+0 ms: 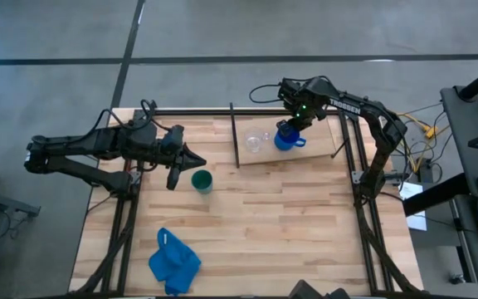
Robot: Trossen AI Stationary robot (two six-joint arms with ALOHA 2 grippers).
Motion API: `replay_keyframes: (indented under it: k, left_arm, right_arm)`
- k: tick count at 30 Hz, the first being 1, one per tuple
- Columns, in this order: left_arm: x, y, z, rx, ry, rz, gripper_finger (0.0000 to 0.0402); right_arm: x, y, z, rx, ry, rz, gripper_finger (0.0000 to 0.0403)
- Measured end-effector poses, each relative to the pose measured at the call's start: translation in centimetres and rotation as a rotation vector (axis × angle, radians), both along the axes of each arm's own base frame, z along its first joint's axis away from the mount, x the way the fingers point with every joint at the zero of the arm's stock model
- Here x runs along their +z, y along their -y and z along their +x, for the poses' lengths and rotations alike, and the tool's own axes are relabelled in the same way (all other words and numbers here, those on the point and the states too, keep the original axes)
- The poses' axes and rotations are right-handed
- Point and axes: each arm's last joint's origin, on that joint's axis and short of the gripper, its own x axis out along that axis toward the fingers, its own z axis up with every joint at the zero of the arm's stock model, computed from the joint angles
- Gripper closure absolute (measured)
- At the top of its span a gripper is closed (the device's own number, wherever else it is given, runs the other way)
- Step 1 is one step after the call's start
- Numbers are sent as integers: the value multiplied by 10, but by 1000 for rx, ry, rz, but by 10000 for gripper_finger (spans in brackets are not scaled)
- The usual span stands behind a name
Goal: Stack small to large cups/mugs on shelf
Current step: Put the blue mug on the shelf, then put the green cup on the shelf
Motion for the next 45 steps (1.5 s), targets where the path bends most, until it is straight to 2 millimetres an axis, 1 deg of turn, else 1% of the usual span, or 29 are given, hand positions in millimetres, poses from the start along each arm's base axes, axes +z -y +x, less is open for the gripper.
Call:
replay_keyframes:
  k: [4,16,23,29,33,36,41,45]
  left_arm:
    - [0,0,0,0,0,0,402]
    - [0,0,0,0,0,0,402]
    - [0,0,0,0,0,0,402]
    - [0,0,0,0,0,0,402]
    - [0,0,0,0,0,0,402]
    - [0,0,0,0,0,-1,402]
    - [-1,0,0,4,-6,-9,402]
    - [-6,0,-1,28,-60,-70,402]
  right_arm:
    - [0,0,0,0,1,0,390]
    - [0,0,0,0,3,-3,356]
    - [1,0,0,0,2,-2,353]
    - [10,0,0,0,3,-3,353]
    - [23,0,0,0,5,2,353]
    - [37,-3,-2,2,17,35,353]
    - [69,-12,-4,15,46,101,353]
    - [96,-25,0,61,118,50,353]
